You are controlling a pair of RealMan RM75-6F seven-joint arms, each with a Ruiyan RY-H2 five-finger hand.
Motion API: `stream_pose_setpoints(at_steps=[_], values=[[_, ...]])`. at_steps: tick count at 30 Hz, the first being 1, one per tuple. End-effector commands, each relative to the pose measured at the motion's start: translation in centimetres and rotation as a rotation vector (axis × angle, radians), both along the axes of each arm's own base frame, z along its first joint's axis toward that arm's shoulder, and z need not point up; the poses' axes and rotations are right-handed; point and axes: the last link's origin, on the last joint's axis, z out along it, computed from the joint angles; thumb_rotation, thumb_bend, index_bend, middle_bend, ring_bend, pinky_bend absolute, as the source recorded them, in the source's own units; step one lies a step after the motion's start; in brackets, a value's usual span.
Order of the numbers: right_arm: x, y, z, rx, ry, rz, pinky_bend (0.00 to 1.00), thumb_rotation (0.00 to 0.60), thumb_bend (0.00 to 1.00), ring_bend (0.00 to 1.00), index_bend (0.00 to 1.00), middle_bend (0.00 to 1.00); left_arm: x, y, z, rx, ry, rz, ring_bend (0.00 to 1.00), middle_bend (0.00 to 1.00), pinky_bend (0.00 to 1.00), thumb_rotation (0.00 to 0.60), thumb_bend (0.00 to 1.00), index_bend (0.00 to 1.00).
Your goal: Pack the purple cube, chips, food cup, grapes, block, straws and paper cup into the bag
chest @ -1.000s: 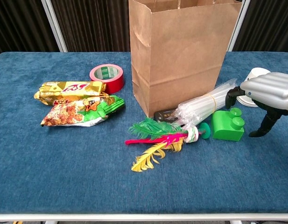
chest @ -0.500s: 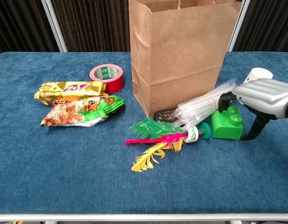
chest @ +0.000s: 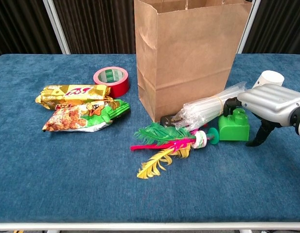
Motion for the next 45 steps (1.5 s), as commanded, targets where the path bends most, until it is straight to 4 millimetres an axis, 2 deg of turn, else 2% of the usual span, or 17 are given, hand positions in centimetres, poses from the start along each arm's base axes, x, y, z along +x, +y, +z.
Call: stream_pose_setpoints(at_steps=[1,9,19,23,29,33,45], values=[[-0.1,0.0,-0.1,-0.005,0.001,0.005,0.86,0.600,0.00,0.81,0.36,0.37,0.0,0.0,0.0,0.000,-0.001,0.001,0.03,0.09,0.20,0.600,0.08,0.11],[0.1,-0.2,-0.4,-0.025,-0.002,0.036,0.86,0.600,0.00,0.82,0.48,0.46,0.0,0.0,0.0,0.002,-0.005,0.000,0.03,0.09,0.20,0.600,0.08,0.11],[0.1,-0.2,0.3,-0.075,-0.032,0.074,0.87,0.600,0.00,0.83,0.62,0.58,0.0,-0.1,0.0,0.004,-0.008,-0.005,0.04,0.09,0.20,0.600,0.08,0.11],[-0.1,-0.3,0.3,-0.084,-0.032,0.073,0.87,0.600,0.03,0.84,0.69,0.63,0.1,0.0,0.0,0.005,-0.008,-0.008,0.03,0.09,0.20,0.600,0.08,0.11],[0.3,-0.3,0.8,-0.095,-0.042,0.087,0.87,0.600,0.06,0.84,0.70,0.64,0.1,0.0,0.0,0.004,-0.008,-0.005,0.03,0.09,0.20,0.600,0.08,0.11],[1.5,-0.2,2.7,-0.133,-0.058,0.128,0.87,0.600,0.06,0.84,0.70,0.64,0.2,0.1,0.0,0.004,-0.009,-0.008,0.03,0.09,0.20,0.600,0.08,0.11],[7.4,1.0,13.2,-0.345,-0.115,0.263,0.87,0.600,0.06,0.84,0.72,0.65,0.9,0.1,-0.1,-0.003,-0.008,-0.030,0.03,0.09,0.20,0.600,0.08,0.11]])
